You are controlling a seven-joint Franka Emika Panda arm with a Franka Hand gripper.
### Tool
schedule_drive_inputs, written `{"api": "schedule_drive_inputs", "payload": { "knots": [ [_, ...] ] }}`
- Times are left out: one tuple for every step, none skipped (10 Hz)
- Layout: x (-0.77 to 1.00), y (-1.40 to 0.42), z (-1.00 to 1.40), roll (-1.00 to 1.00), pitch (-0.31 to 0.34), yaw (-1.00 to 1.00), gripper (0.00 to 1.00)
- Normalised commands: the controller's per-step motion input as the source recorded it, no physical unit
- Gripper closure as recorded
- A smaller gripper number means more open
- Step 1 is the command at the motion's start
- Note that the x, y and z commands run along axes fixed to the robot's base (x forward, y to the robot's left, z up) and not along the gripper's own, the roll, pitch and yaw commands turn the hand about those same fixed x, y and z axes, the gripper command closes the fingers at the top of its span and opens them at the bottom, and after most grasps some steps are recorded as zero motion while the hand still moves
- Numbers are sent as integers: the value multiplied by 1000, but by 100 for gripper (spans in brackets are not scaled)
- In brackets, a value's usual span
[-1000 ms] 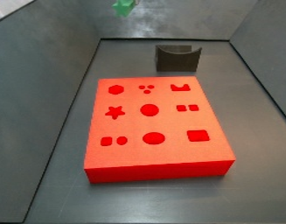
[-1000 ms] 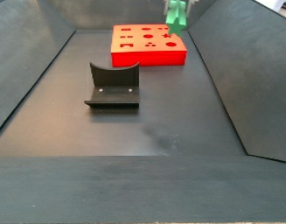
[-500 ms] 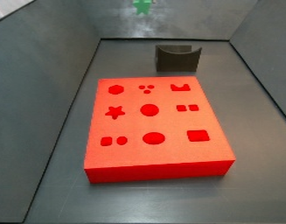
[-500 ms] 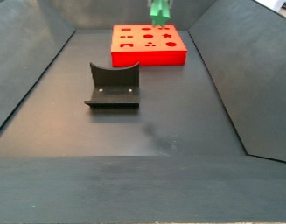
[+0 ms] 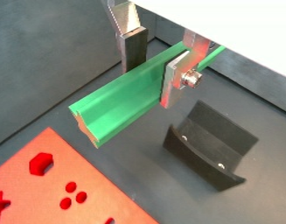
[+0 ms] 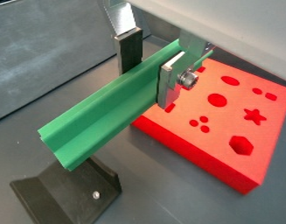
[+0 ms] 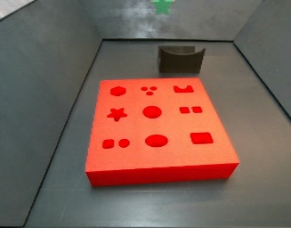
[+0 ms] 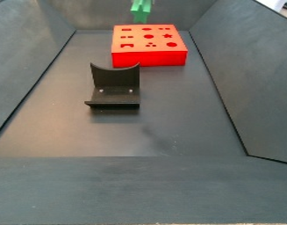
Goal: Pick up the star object. Move up. Place the star object on the fixture. Regrasp the star object. Move to above the board. Insert the star object.
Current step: Place the star object on the fixture.
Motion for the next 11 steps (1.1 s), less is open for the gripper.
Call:
{"api": "schedule_drive_inputs", "payload": {
  "knots": [
    [1000, -77, 25, -13, 150, 30, 100],
    [760, 1000, -309, -1000, 44, 99, 100],
    [712, 1000, -307, -1000, 46, 90, 100],
    [741, 1000, -261, -1000, 40, 60, 100],
    [663, 844, -170, -1000, 50, 46, 100],
    [553, 649, -93, -1000, 73, 33, 100],
    [448, 467, -44, -1000, 103, 20, 100],
    [338, 235, -37, -1000, 127, -1, 100],
    [264, 92, -31, -1000, 140, -22, 100],
    [154, 65, -23, -952, 157, -58, 100],
    [80, 65, -11, -783, 140, -82, 100]
  ]
}}
